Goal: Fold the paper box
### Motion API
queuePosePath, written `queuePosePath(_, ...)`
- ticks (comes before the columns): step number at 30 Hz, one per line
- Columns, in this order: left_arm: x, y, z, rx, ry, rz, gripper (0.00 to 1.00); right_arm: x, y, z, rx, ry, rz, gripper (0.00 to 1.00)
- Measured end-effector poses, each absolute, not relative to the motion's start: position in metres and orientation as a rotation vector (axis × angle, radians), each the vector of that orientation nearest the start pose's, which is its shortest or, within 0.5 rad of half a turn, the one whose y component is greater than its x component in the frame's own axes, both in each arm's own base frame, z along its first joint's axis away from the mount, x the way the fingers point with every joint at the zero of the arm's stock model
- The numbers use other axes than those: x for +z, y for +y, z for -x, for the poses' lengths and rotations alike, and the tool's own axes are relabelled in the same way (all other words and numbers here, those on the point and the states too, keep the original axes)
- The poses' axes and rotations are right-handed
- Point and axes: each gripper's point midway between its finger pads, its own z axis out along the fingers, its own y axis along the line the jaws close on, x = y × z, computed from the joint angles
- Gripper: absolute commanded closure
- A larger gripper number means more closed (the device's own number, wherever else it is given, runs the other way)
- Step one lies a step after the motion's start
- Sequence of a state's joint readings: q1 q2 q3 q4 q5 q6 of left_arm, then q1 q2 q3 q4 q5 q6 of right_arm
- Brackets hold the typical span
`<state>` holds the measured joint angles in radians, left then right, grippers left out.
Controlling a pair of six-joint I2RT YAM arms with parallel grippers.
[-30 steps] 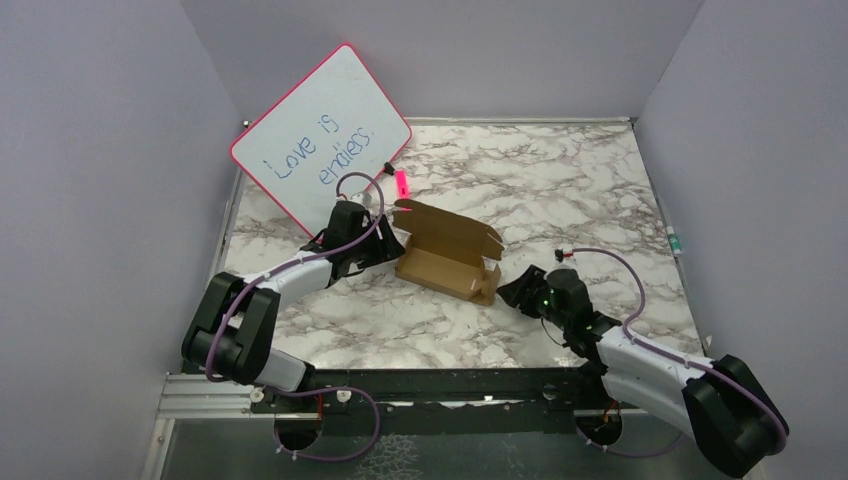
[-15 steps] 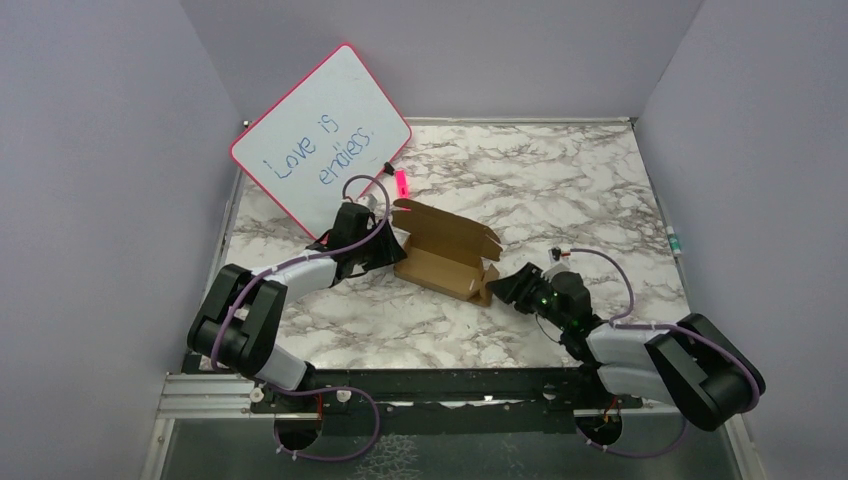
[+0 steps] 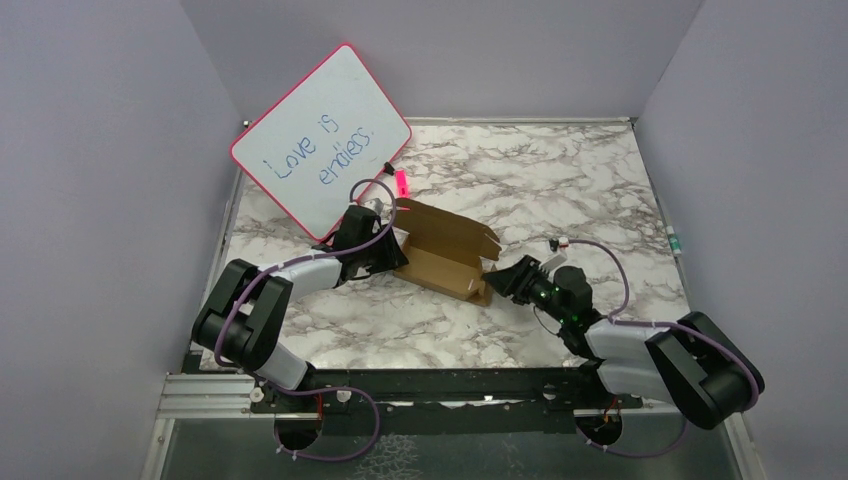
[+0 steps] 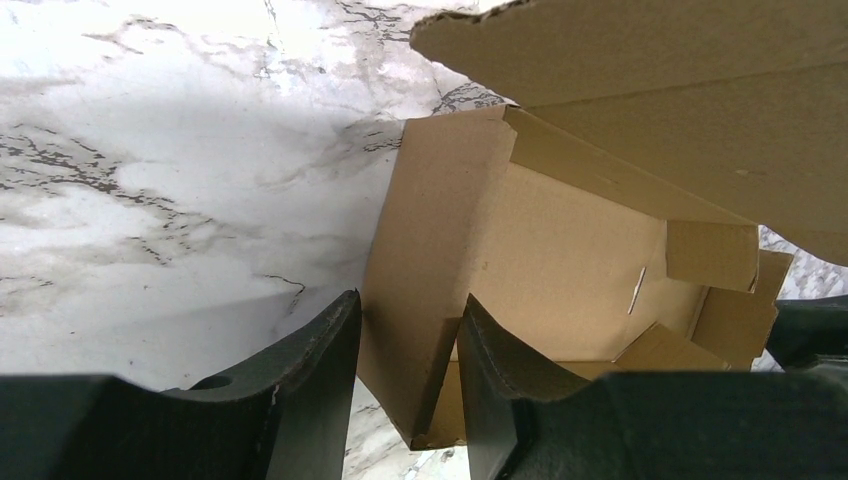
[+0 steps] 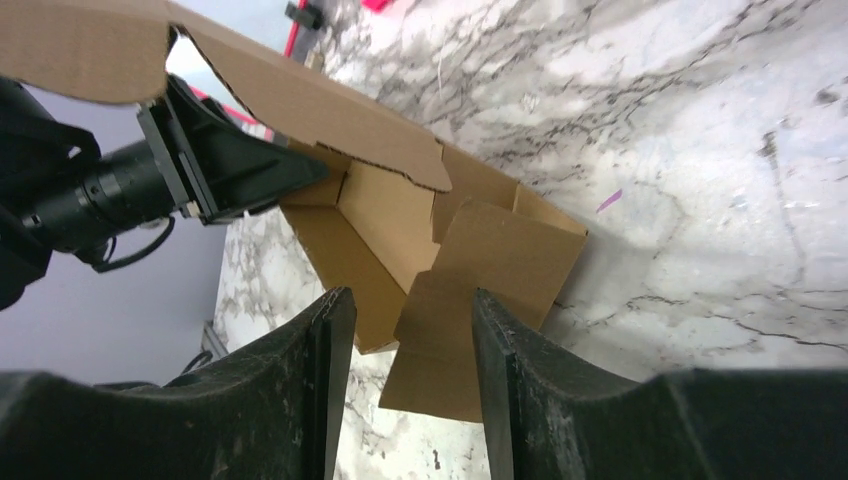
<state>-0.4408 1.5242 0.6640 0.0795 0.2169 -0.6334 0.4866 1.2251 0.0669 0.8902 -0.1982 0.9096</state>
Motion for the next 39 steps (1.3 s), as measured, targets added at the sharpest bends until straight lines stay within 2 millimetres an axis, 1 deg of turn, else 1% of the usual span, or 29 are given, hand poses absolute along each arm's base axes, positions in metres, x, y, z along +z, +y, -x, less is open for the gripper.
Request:
queuePosePath(6,0.036,-0.208,-0.298,-0.747,2.469,0.128,0.59,0.083,0.190,-0.245,1.072,1.940,-0.319,0.42)
queuePosePath(8,0.036,-0.208,-0.298,-0.747,2.469,0.128,0.60,0.083,0.187,-0.245,1.058,1.938,-0.333,0.39)
queuePosePath(10,0.036,-0.208,-0.298,-0.747,2.469,0.128,0.60,0.077,0.185,-0.243,1.047,1.956,-0.341,0.36)
queuePosePath(14,0.037,-0.208,-0.298,-0.748,2.469,0.128,0.60,0.058,0.184,-0.239,1.024,2.025,-0.366,0.29)
queuePosePath(17,0.037,-0.208,-0.298,-0.748,2.469,0.129,0.60,0.041,0.185,-0.236,1.025,2.081,-0.388,0.26)
queuePosePath(22,0.037,-0.208,-0.298,-0.749,2.469,0.129,0.60,0.044,0.198,-0.238,1.115,2.066,-0.366,0.26)
queuePosePath(28,0.037,-0.209,-0.298,-0.750,2.469,0.129,0.60,0.045,0.210,-0.233,1.209,2.067,-0.324,0.29)
queuePosePath(31,0.037,-0.209,-0.298,-0.751,2.469,0.131,0.61,0.049,0.215,-0.230,1.252,2.067,-0.294,0.29)
queuePosePath(33,0.037,-0.209,-0.298,-0.750,2.469,0.131,0.61,0.055,0.219,-0.230,1.279,2.057,-0.268,0.29)
queuePosePath(39,0.037,-0.208,-0.298,-0.749,2.470,0.132,0.62,0.093,0.230,-0.239,1.341,1.948,-0.162,0.29)
